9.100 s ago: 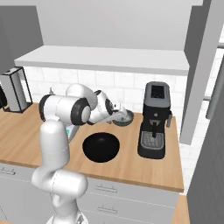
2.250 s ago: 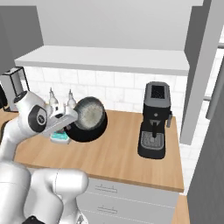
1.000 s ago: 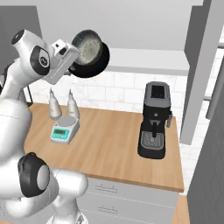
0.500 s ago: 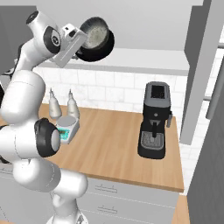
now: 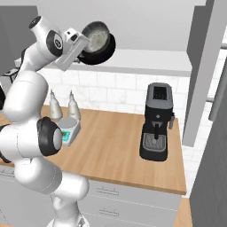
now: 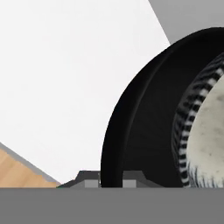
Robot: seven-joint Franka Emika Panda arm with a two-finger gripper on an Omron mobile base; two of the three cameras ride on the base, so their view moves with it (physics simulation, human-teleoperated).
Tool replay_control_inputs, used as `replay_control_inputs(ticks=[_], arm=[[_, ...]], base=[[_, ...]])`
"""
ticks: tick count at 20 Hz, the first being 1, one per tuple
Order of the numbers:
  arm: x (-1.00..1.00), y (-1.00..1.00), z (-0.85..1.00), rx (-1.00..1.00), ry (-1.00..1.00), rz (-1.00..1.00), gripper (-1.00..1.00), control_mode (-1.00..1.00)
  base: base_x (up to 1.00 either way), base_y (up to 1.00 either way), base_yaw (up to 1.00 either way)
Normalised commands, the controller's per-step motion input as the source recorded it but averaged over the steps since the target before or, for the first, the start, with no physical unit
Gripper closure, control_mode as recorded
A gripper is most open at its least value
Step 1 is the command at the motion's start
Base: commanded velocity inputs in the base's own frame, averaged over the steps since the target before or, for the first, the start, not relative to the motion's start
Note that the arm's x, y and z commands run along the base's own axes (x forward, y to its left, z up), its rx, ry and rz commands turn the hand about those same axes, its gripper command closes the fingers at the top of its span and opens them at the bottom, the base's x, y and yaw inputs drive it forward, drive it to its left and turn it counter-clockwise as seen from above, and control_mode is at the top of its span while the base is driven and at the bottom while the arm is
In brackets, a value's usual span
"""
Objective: Pick up the bowls on the counter and stack them on top of one another in the open cabinet. Place the smaller bowl on top of the larger bowl.
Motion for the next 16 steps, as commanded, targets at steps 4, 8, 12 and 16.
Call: replay_control_inputs(ticks=[4,8,12,16], arm=[[0.57,-0.06,-0.02,0.0,-0.02,0.0,-1.0,-1.0],[0.66,-0.08,-0.04,0.0,-0.01,0.0,-1.0,-1.0],[-0.35,-0.01,-0.01,0.0,-0.03,0.0,-1.0,-1.0],[-1.0,0.06,-0.16,0.0,-0.34,0.0,-1.0,-1.0]], base=[[0.0,0.0,0.0],[0.0,0.0,0.0],[0.0,0.0,0.0],[0.0,0.0,0.0]])
